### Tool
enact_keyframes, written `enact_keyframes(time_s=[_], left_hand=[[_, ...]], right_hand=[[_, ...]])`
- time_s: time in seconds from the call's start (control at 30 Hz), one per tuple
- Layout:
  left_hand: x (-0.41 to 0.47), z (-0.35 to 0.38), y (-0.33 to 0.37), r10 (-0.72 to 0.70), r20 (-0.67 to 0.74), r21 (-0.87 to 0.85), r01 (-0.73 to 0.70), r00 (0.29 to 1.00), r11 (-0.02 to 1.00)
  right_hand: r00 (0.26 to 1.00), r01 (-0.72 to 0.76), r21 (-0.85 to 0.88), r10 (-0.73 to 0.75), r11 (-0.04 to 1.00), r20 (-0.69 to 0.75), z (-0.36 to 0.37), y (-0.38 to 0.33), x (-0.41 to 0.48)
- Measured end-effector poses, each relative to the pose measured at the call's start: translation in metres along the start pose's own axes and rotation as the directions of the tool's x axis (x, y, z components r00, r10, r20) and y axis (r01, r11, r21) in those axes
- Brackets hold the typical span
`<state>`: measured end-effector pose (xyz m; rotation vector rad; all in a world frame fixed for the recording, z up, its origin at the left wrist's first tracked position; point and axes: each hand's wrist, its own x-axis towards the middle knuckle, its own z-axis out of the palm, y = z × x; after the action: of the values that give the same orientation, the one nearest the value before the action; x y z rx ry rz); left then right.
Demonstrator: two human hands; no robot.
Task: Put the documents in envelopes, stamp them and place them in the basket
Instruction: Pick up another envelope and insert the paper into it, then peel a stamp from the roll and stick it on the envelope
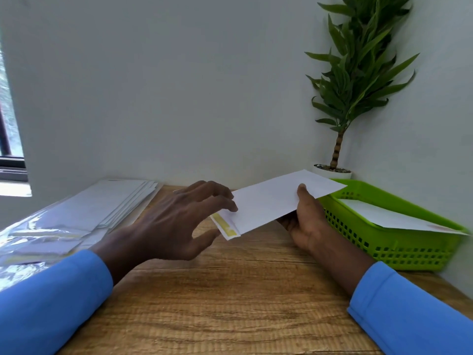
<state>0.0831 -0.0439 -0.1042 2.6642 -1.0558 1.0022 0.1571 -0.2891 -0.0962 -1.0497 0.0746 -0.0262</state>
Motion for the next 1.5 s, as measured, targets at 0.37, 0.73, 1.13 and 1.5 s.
enact_keyframes(time_s=[0.37, 0.73, 1.13, 1.5], left_hand=[[-0.001, 0.005, 0.002, -0.126, -0.189, -0.103, 0.108, 0.974, 0.989], [0.0, 0.006, 0.012, 0.044, -0.156, 0.024, -0.041, 0.987, 0.999], [0.006, -0.006, -0.005, -0.605, -0.392, -0.612, 0.295, 0.693, 0.734], [-0.018, 0.0, -0.042, -0.897, 0.355, -0.614, 0.789, 0.262, -0.012]], right_hand=[[0.995, -0.081, -0.065, 0.084, 0.995, 0.05, 0.002, 0.006, 0.0], [0.984, -0.159, 0.158, 0.143, 0.974, 0.106, 0.001, 0.004, 0.002], [0.957, 0.29, -0.227, -0.274, 0.93, 0.098, 0.008, 0.006, 0.003], [0.647, 0.731, -0.674, -0.425, 0.11, 0.633, -0.001, 0.031, 0.013]])
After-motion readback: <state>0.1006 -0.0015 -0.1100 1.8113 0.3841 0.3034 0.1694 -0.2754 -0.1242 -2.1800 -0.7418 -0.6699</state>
